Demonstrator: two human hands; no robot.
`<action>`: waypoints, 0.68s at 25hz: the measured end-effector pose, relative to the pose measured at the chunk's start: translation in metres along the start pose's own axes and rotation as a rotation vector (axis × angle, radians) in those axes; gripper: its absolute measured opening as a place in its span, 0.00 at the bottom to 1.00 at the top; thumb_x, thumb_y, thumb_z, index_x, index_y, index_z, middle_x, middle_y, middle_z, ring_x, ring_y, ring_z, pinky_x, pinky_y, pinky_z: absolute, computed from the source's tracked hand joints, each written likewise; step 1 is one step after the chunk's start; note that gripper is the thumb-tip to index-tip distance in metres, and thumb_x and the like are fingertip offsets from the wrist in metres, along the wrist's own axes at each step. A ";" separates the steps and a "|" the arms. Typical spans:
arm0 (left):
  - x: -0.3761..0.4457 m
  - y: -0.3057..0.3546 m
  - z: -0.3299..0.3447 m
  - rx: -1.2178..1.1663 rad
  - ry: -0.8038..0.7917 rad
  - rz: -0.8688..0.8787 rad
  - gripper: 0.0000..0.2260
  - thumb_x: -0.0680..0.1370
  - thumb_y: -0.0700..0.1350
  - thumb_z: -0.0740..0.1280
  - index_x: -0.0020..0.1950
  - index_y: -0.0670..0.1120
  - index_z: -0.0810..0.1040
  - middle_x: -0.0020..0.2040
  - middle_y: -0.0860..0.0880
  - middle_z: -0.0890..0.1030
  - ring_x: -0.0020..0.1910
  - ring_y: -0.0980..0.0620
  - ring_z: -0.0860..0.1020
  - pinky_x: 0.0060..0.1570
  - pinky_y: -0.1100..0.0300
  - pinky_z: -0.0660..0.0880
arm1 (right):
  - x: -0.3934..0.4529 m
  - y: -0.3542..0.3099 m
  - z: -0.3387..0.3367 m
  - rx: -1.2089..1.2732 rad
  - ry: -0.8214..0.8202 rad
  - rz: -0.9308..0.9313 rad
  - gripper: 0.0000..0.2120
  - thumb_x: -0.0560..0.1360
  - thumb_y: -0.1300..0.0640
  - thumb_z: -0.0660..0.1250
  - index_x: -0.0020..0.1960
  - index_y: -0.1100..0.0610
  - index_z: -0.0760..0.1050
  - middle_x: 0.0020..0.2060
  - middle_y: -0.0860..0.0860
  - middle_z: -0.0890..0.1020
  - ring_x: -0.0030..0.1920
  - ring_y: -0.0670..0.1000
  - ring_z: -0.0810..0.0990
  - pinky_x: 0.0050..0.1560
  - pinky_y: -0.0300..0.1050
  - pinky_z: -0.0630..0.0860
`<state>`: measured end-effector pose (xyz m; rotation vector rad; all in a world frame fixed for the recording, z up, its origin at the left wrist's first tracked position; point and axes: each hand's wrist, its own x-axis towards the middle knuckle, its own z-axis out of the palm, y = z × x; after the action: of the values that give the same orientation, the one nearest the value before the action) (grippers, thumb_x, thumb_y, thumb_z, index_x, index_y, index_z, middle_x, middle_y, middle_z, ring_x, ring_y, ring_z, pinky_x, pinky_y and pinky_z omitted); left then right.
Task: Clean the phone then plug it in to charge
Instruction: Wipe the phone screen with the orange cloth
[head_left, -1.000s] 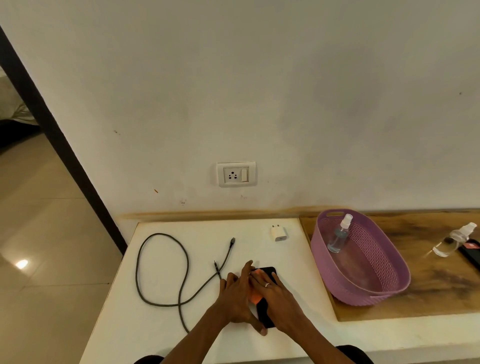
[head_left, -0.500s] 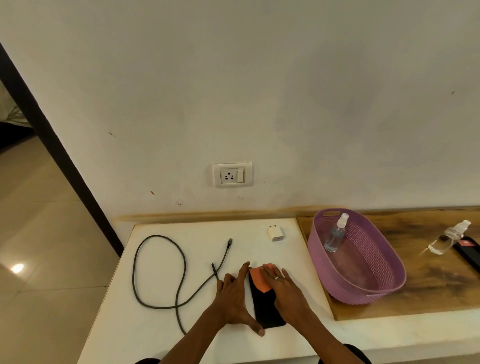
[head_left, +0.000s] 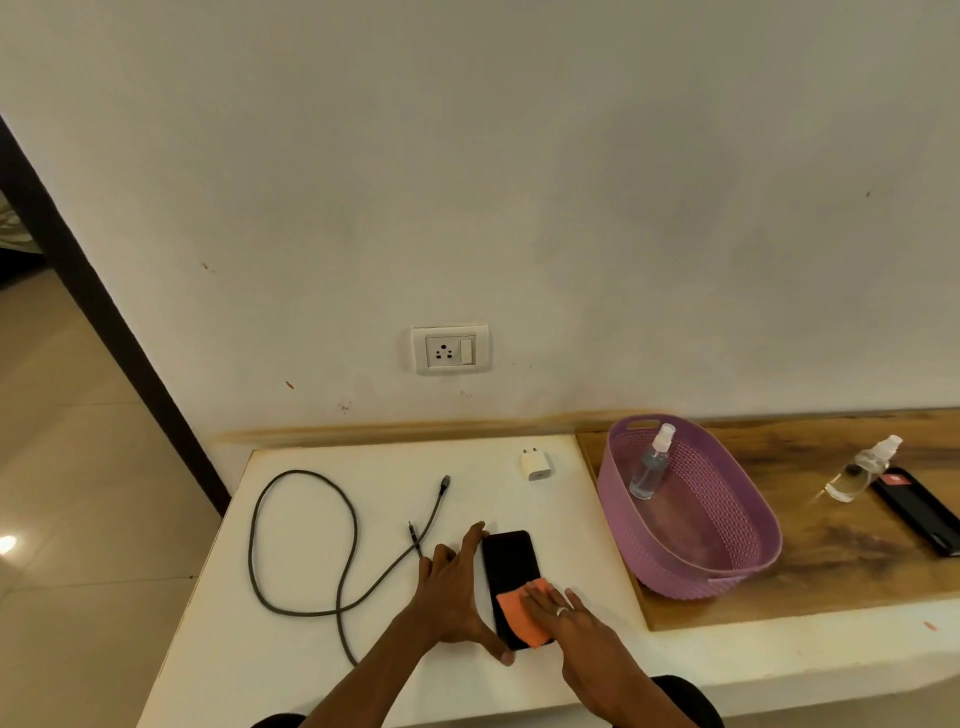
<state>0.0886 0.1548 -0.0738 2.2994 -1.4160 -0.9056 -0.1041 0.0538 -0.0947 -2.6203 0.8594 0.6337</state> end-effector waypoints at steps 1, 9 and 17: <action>0.000 0.000 0.000 -0.015 0.003 -0.009 0.73 0.41 0.76 0.75 0.75 0.65 0.34 0.69 0.49 0.64 0.65 0.47 0.63 0.73 0.44 0.60 | 0.001 0.001 0.004 -0.054 -0.057 -0.026 0.42 0.77 0.59 0.66 0.78 0.49 0.40 0.79 0.50 0.44 0.78 0.58 0.48 0.76 0.55 0.51; -0.005 0.009 -0.005 0.012 -0.012 -0.013 0.73 0.42 0.74 0.76 0.76 0.62 0.36 0.71 0.49 0.64 0.67 0.48 0.63 0.74 0.46 0.57 | -0.008 -0.005 -0.009 -0.121 -0.316 -0.071 0.33 0.78 0.46 0.62 0.77 0.45 0.48 0.79 0.49 0.47 0.78 0.56 0.44 0.76 0.60 0.45; -0.010 0.011 -0.008 0.035 -0.033 0.003 0.74 0.44 0.75 0.75 0.75 0.62 0.29 0.74 0.48 0.62 0.69 0.47 0.62 0.74 0.46 0.56 | -0.040 0.000 -0.062 0.118 -0.146 0.056 0.23 0.81 0.60 0.59 0.74 0.46 0.63 0.75 0.51 0.64 0.76 0.56 0.57 0.76 0.55 0.51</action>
<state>0.0829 0.1576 -0.0587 2.3171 -1.4591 -0.9299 -0.1135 0.0466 -0.0217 -2.4195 0.8992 0.7554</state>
